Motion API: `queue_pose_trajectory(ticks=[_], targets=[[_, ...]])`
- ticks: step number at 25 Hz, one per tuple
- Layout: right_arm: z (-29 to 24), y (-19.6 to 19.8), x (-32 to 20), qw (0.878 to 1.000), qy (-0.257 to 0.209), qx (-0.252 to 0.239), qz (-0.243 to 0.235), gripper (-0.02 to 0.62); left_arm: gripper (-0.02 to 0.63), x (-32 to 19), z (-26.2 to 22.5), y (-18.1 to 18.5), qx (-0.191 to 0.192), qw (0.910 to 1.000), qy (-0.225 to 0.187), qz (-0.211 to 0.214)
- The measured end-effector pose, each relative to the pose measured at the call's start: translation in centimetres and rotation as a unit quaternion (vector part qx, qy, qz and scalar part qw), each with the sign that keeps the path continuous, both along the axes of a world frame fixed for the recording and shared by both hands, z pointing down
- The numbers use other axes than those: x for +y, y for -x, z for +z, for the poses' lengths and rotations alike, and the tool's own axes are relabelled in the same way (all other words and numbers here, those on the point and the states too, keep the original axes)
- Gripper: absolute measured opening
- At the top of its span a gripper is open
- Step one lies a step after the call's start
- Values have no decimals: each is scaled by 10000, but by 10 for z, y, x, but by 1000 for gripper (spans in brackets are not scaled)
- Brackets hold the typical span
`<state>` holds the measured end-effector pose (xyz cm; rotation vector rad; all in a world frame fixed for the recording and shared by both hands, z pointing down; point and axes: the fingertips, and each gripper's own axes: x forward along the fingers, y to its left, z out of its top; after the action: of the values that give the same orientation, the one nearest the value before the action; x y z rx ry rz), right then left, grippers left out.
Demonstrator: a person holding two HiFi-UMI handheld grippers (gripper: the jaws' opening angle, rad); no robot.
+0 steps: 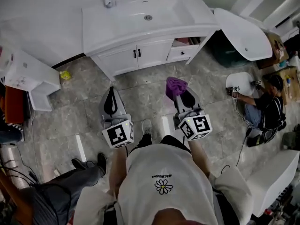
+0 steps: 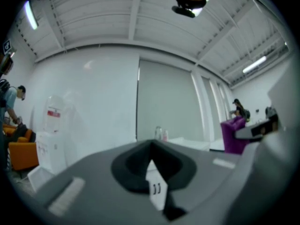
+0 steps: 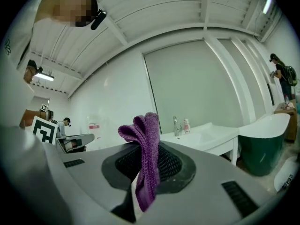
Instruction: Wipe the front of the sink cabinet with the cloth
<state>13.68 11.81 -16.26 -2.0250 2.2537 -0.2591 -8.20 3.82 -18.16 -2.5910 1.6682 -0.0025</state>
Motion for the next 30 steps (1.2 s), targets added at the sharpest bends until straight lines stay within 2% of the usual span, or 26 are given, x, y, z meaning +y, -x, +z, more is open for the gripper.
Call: queue_pose_trajectory(ticks=[7, 10, 17, 22, 25, 30], targets=[[4, -28, -65, 9996, -112, 91, 246, 60, 5, -54, 2, -26, 36, 10000, 10, 69], [4, -32, -83, 9998, -157, -31, 145, 58, 5, -65, -6, -33, 123, 9999, -25, -66], [1, -48, -105, 9999, -126, 38, -60, 58, 5, -89, -15, -45, 145, 9996, -4, -262], [9, -51, -123, 9997, -17, -106, -213, 58, 5, -105, -19, -56, -11, 9997, 20, -256], [24, -51, -134, 9994, 58, -155, -317, 58, 5, -116, -6, -62, -63, 9997, 93, -229], [74, -57, -167, 9993, -51, -138, -352, 58, 5, -144, 44, -68, 27, 9997, 50, -221]])
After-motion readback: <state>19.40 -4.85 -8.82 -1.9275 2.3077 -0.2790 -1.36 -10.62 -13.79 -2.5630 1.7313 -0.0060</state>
